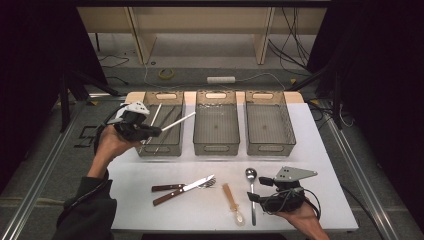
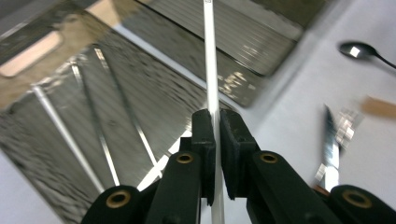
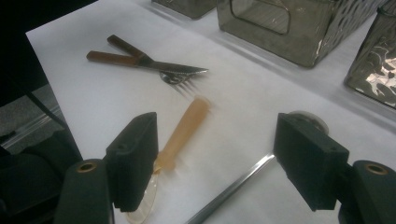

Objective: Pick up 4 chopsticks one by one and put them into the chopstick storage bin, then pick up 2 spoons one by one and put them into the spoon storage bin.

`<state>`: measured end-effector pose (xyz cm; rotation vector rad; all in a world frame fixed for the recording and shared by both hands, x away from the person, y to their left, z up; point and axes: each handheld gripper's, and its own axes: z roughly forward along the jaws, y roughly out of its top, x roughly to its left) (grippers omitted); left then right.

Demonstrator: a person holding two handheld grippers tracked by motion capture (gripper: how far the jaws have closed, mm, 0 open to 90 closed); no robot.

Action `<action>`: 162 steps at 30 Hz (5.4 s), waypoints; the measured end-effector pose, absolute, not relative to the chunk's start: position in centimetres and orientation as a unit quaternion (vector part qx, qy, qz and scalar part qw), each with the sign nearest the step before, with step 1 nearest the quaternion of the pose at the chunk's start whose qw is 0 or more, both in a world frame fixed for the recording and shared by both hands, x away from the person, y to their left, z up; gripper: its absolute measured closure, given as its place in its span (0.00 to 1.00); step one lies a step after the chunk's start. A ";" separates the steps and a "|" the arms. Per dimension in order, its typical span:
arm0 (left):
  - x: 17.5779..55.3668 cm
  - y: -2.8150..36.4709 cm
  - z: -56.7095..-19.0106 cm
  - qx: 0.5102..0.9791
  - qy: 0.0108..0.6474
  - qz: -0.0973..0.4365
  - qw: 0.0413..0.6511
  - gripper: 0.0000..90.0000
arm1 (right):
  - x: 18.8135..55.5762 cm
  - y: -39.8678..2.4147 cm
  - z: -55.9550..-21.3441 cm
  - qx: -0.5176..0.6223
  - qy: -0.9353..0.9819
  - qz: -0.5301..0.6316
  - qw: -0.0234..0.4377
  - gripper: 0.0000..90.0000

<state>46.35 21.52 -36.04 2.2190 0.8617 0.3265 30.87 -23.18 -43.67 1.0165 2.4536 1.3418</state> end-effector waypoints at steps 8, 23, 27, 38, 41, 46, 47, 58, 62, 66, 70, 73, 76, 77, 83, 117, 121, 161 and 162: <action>49.2 22.5 -37.1 0.839 0.385 0.146 0.357 0.94 | 30.9 -23.2 -43.7 0.340 0.823 0.448 0.081 0.35; 52.4 23.6 -38.8 0.811 0.441 0.163 0.348 0.94 | 30.9 -23.1 -43.8 0.338 0.824 0.447 0.080 0.35; 52.8 23.3 -39.3 0.807 0.447 0.162 0.349 0.94 | 30.9 -23.1 -43.8 0.338 0.824 0.448 0.081 0.35; 53.5 23.0 -40.5 0.800 0.469 0.158 0.340 0.94 | 30.9 -23.1 -43.7 0.338 0.824 0.448 0.080 0.35; 53.7 22.8 -40.6 0.799 0.470 0.160 0.339 0.94 | 30.9 -23.1 -43.7 0.338 0.824 0.448 0.080 0.35; 54.1 22.5 -41.1 0.792 0.481 0.159 0.341 0.93 | 30.8 -23.2 -43.7 0.338 0.823 0.450 0.080 0.35; 54.1 22.4 -41.2 0.792 0.481 0.157 0.342 0.93 | 30.8 -23.2 -43.7 0.338 0.823 0.450 0.080 0.35; 52.6 21.2 -40.5 0.795 0.469 0.136 0.361 0.64 | 30.8 -23.2 -43.7 0.338 0.823 0.450 0.081 0.35; 51.0 20.6 -40.0 0.804 0.451 0.120 0.368 0.53 | 30.8 -23.2 -43.7 0.339 0.822 0.450 0.080 0.35; 49.7 20.1 -39.7 0.809 0.443 0.124 0.367 0.47 | 30.8 -23.2 -43.7 0.339 0.823 0.449 0.083 0.35; 48.5 20.0 -39.2 0.809 0.432 0.124 0.379 0.43 | 30.8 -23.1 -43.7 0.346 0.823 0.441 0.090 0.35; 47.6 19.7 -39.1 0.813 0.425 0.113 0.382 0.40 | 30.8 -23.0 -43.8 0.352 0.823 0.435 0.091 0.35; 46.6 19.3 -39.2 0.820 0.410 0.103 0.385 0.38 | 30.7 -22.9 -43.9 0.352 0.826 0.430 0.096 0.35; 46.3 19.2 -39.3 0.820 0.410 0.103 0.385 0.37 | 30.7 -22.8 -43.9 0.356 0.826 0.426 0.096 0.35; 44.6 18.4 -39.8 0.819 0.403 0.097 0.398 0.34 | 30.8 -22.3 -44.3 0.367 0.830 0.408 0.098 0.35; 38.3 17.3 -41.8 0.798 0.374 0.129 0.454 0.26 | 31.4 -22.2 -45.2 0.413 0.832 0.355 0.108 0.38; 37.6 17.0 -42.1 0.802 0.367 0.124 0.454 0.25 | 31.4 -22.3 -45.2 0.417 0.830 0.356 0.108 0.38; 35.0 16.0 -42.5 0.811 0.338 0.128 0.461 0.22 | 31.0 -19.8 -47.0 0.451 0.846 0.264 0.105 0.61; 35.0 16.0 -42.5 0.809 0.338 0.127 0.463 0.22 | 31.0 -19.7 -47.0 0.450 0.847 0.264 0.104 0.61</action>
